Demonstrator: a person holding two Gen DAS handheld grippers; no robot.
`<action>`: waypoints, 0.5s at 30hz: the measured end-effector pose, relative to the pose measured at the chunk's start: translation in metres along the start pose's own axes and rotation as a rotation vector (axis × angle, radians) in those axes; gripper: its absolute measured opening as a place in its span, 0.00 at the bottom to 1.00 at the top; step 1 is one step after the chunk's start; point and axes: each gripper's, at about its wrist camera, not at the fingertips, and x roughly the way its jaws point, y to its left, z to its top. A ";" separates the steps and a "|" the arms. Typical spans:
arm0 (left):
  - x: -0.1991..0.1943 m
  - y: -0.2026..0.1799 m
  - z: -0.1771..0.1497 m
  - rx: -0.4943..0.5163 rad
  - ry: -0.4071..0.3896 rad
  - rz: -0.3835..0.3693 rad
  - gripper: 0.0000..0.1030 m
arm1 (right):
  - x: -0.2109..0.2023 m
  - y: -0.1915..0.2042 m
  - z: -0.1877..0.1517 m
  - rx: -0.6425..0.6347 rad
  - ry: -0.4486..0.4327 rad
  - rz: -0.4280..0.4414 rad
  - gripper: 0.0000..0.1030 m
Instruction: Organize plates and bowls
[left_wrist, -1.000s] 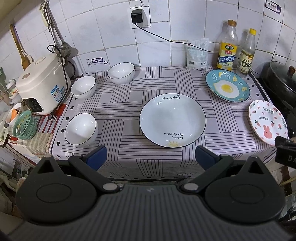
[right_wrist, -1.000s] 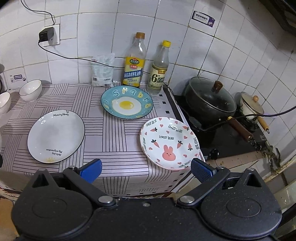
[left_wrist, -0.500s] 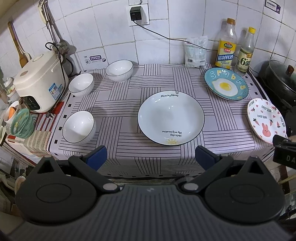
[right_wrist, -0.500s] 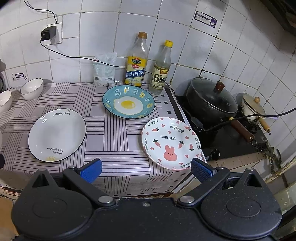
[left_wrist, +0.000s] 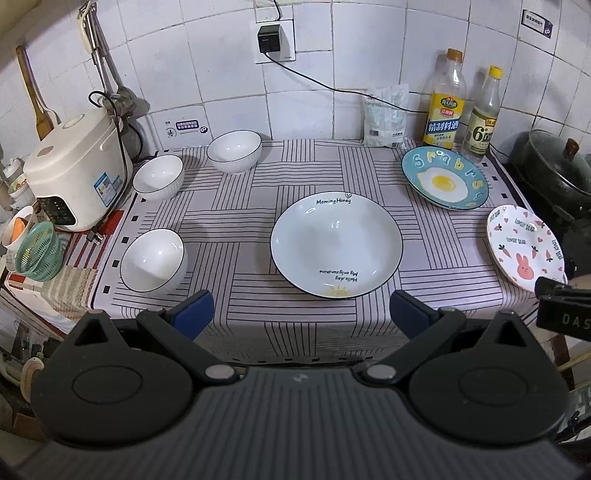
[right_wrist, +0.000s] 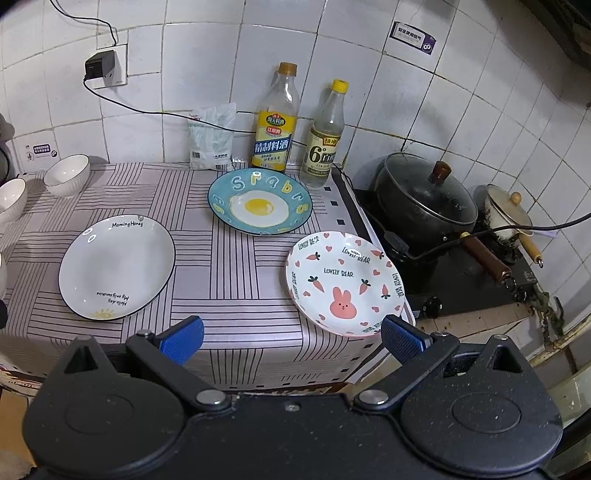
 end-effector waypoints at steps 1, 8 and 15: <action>0.000 0.000 0.000 -0.001 -0.001 0.001 1.00 | 0.001 0.000 0.000 -0.002 0.004 0.000 1.00; 0.000 0.001 -0.001 -0.004 -0.015 0.001 1.00 | 0.003 0.002 -0.002 -0.002 0.014 0.000 1.00; 0.001 0.004 -0.001 -0.013 -0.025 -0.011 1.00 | 0.003 0.002 -0.002 -0.001 0.015 0.002 1.00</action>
